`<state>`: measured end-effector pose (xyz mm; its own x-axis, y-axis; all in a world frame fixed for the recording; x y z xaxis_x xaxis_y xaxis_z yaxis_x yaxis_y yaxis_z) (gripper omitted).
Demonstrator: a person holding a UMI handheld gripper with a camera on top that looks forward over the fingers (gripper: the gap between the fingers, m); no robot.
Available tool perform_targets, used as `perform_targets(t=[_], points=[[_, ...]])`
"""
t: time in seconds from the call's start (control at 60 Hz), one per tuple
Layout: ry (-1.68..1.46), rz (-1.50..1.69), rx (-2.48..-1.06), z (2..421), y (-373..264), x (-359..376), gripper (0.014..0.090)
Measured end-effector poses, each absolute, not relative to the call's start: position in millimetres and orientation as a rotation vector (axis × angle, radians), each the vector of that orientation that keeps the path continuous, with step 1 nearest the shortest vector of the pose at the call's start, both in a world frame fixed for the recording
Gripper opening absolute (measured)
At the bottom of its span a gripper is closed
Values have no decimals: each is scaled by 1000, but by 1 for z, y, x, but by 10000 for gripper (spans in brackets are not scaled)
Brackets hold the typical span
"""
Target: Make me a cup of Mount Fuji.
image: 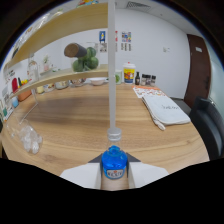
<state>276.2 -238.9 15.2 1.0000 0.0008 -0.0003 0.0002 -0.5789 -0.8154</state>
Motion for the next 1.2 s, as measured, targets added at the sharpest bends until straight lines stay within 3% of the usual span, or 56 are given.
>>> perform_targets(t=[0.217,0.283,0.35,0.367,0.383,0.417,0.433,0.45,0.7,0.783,1.033,1.2], points=[[11,-32,-2217,9,-249,278,383],[10,-62,-2208,13,-251,281,425],[8,-80,-2202,23,-257,279,560],[8,-80,-2199,27,-258,276,634],[9,-80,-2193,32,-259,275,754],[15,-88,-2178,44,-262,272,818],[20,-95,-2169,50,-264,272,798],[26,-104,-2161,57,-265,271,862],[149,-125,-2040,159,-292,212,857],[167,-80,-2023,170,-297,171,855],[114,8,-2071,150,-299,62,858],[96,64,-1966,225,-264,6,860]])
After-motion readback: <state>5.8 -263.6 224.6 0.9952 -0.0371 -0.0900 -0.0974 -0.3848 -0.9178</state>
